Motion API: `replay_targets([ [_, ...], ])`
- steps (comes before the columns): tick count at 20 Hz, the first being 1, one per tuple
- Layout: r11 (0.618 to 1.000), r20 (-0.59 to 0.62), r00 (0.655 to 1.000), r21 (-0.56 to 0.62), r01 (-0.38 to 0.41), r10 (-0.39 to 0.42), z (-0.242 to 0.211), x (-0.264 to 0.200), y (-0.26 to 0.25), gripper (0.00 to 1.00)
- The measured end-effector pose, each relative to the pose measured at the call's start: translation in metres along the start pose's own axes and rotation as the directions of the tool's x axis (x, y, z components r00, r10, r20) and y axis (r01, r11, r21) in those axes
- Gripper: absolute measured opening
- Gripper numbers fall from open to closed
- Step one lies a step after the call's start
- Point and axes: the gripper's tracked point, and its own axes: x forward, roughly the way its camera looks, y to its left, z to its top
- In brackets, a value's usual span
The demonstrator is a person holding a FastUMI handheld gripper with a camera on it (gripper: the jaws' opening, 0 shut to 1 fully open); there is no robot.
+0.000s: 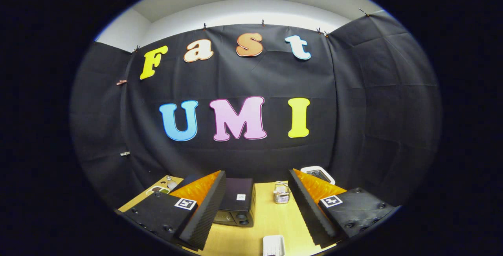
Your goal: Open the toaster oven, put the food inside, and close the toaster oven door.
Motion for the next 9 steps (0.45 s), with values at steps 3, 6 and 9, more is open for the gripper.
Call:
replay_targets([
  [3, 1.000, -0.003, 1.000, 0.005, 0.005, -0.005, -0.002, -0.002, -0.008, 0.98],
  [6, 1.000, -0.008, 1.000, 0.014, 0.008, -0.008, -0.002, -0.002, -0.014, 0.98],
  [9, 1.000, -0.008, 1.000, 0.018, 0.007, -0.007, -0.002, -0.003, -0.017, 0.98],
])
